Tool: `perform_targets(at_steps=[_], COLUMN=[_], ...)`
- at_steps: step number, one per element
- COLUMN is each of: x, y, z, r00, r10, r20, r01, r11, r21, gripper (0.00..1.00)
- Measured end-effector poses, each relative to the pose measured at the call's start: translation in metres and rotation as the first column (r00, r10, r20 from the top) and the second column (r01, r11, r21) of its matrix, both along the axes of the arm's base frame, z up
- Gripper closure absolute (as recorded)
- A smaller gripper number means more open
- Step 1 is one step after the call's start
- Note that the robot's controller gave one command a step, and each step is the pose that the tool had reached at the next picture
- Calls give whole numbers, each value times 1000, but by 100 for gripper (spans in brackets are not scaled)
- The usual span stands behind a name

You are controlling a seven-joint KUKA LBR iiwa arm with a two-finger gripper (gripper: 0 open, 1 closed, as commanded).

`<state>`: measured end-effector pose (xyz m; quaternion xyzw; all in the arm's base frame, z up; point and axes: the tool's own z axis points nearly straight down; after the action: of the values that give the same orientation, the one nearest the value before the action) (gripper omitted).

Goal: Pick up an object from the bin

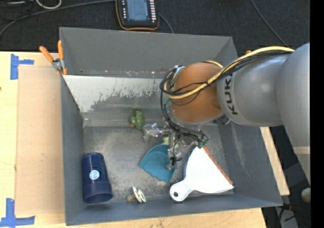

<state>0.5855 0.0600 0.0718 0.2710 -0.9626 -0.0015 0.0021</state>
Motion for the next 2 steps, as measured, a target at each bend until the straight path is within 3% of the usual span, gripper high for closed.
perform_targets(at_steps=[1,2], x=[5,-1], y=[-7,0], z=[54,-2], r00=[995,1000], r10=[-104,6], r20=[6,-7], r01=[104,-6], r11=[995,1000], r21=[0,3], gripper=[0,0])
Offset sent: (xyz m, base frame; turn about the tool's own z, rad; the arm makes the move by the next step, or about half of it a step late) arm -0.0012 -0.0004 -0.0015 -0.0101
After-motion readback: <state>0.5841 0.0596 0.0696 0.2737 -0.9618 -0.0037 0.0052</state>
